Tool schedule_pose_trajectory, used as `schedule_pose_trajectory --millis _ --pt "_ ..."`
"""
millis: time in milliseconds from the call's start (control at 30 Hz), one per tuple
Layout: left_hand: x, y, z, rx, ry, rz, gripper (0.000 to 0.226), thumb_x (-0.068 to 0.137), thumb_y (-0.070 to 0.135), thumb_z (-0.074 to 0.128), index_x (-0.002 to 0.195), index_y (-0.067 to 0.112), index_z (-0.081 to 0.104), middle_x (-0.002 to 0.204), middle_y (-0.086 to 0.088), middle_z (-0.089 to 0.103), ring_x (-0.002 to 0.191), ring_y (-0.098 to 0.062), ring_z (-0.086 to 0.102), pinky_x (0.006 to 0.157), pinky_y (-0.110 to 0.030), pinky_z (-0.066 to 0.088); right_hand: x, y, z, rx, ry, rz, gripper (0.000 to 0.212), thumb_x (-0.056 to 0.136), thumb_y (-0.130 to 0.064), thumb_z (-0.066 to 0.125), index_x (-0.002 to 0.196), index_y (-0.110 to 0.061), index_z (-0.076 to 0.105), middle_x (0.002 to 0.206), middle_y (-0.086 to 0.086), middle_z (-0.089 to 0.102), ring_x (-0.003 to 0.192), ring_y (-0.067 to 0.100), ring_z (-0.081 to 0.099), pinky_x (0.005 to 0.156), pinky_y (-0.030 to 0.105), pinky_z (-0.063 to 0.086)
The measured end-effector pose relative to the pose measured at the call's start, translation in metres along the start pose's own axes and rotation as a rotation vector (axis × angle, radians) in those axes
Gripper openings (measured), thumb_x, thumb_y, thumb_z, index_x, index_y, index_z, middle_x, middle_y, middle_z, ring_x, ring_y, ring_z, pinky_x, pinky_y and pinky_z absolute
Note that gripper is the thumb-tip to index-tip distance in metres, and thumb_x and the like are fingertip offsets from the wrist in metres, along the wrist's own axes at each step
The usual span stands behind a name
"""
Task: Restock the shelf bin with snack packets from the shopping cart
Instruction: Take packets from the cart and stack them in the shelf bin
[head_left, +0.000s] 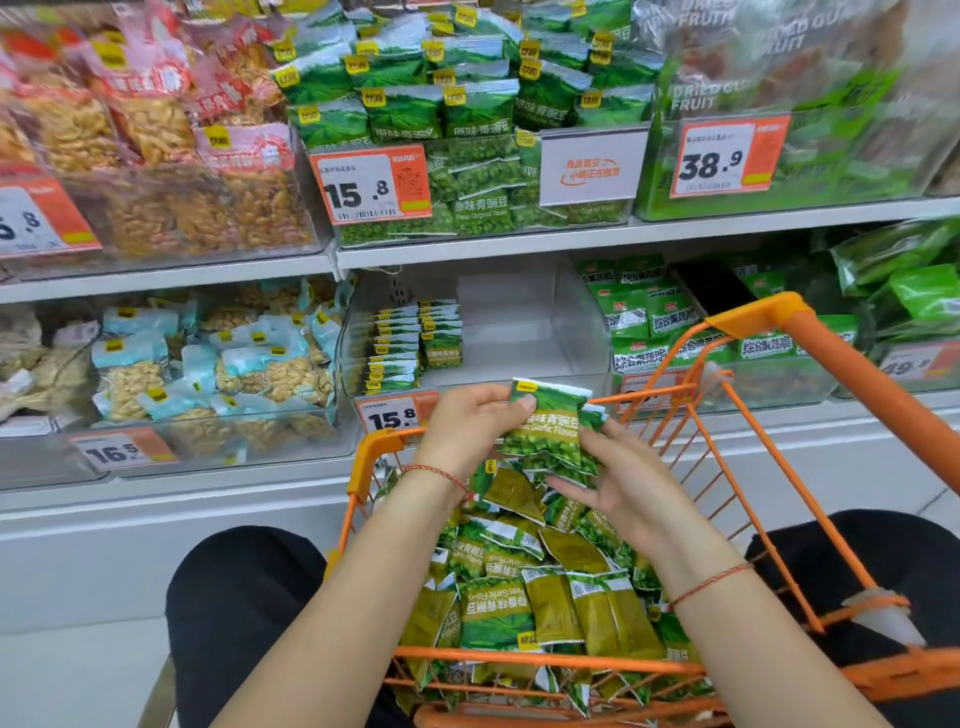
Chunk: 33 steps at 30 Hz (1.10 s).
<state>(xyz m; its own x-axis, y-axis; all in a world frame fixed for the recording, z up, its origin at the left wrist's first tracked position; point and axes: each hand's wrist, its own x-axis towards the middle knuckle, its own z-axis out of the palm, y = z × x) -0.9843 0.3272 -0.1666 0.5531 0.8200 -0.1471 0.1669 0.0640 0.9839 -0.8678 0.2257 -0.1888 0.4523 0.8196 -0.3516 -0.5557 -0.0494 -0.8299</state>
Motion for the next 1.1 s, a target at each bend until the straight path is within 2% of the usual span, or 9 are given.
schedule_pose_trajectory --millis 133,233,400,500,600,733,900,1000,1100 --pt "0.002 0.001 -0.01 -0.115 0.059 -0.038 0.031 0.087 0.014 0.067 0.115 0.003 0.058 0.092 -0.001 0.064 0.083 -0.007 0.06 0.053 -0.019 0.054 0.0 -0.006 0.015 -0.003 -0.102 -0.029 0.021 0.096 -0.027 0.052 0.109 -0.013 0.059 0.109 0.001 0.066 0.093 0.018 0.068 0.082 0.041 0.057" --pt "0.003 0.001 -0.02 -0.088 0.079 -0.009 0.034 0.087 0.018 0.068 0.115 0.0 0.062 0.094 -0.003 0.066 0.089 -0.014 0.063 0.058 -0.023 0.056 0.005 -0.01 0.028 -0.089 -0.165 -0.053 0.035 0.088 -0.032 0.062 0.116 -0.011 0.058 0.111 0.005 0.068 0.102 0.017 0.067 0.084 0.038 0.057" --pt "0.022 -0.001 -0.035 -0.053 0.208 0.036 0.036 0.085 0.024 0.07 0.114 0.005 0.06 0.103 -0.008 0.067 0.096 -0.021 0.064 0.085 -0.04 0.055 0.031 -0.019 0.055 -0.215 -0.183 -0.078 0.08 0.079 -0.019 0.073 0.143 -0.008 0.027 0.116 0.003 0.063 0.105 0.011 0.062 0.089 0.036 0.053" --pt "0.041 -0.002 -0.046 -0.027 0.231 0.039 0.034 0.09 0.029 0.064 0.117 0.009 0.06 0.085 0.004 0.062 0.089 -0.015 0.061 0.089 -0.04 0.053 0.054 -0.026 0.07 -0.316 -0.215 -0.097 0.028 0.083 -0.014 0.07 0.103 -0.019 0.05 0.102 -0.001 0.065 0.095 0.009 0.064 0.089 0.035 0.053" --pt "0.059 -0.002 -0.058 -0.008 0.23 0.048 0.031 0.094 0.03 0.056 0.098 0.001 0.066 0.056 0.007 0.049 0.062 -0.007 0.051 0.074 -0.03 0.058 0.082 -0.032 0.085 -0.384 -0.252 -0.12 0.028 0.083 -0.014 0.071 0.088 -0.028 0.047 0.098 -0.003 0.066 0.094 0.01 0.065 0.09 0.034 0.053" --pt "0.087 -0.004 -0.075 0.176 0.335 0.159 0.031 0.093 0.03 0.057 0.097 0.002 0.071 0.089 -0.008 0.069 0.091 -0.021 0.063 0.088 -0.038 0.053 0.116 -0.03 0.102 -0.516 -0.277 -0.116 0.035 0.077 -0.02 0.077 0.098 -0.032 0.052 0.102 -0.002 0.068 0.093 0.01 0.066 0.085 0.029 0.054" --pt "0.11 -0.013 -0.092 0.334 0.351 0.215 0.031 0.093 0.034 0.055 0.115 0.016 0.067 0.103 0.006 0.066 0.098 -0.013 0.062 0.09 -0.032 0.05 0.154 -0.023 0.108 -0.63 -0.232 -0.149 0.044 0.076 -0.015 0.078 0.115 -0.017 0.058 0.105 0.002 0.069 0.093 0.013 0.067 0.076 0.021 0.055" --pt "0.114 -0.022 -0.111 0.468 0.536 0.431 0.026 0.096 0.031 0.051 0.118 0.021 0.063 0.106 0.012 0.062 0.102 -0.009 0.056 0.087 -0.024 0.043 0.178 -0.028 0.106 -0.722 -0.236 -0.127 0.041 0.078 -0.013 0.076 0.113 -0.021 0.057 0.104 -0.003 0.067 0.087 0.005 0.064 0.06 0.008 0.049" --pt "0.117 -0.037 -0.131 0.593 0.739 0.597 0.023 0.095 0.017 0.049 0.112 0.016 0.064 0.103 0.01 0.058 0.102 -0.011 0.048 0.088 -0.013 0.031 0.2 -0.031 0.101 -0.838 -0.271 -0.043 0.035 0.077 -0.011 0.077 0.102 -0.026 0.057 0.103 -0.006 0.067 0.092 0.006 0.063 0.062 0.008 0.046"
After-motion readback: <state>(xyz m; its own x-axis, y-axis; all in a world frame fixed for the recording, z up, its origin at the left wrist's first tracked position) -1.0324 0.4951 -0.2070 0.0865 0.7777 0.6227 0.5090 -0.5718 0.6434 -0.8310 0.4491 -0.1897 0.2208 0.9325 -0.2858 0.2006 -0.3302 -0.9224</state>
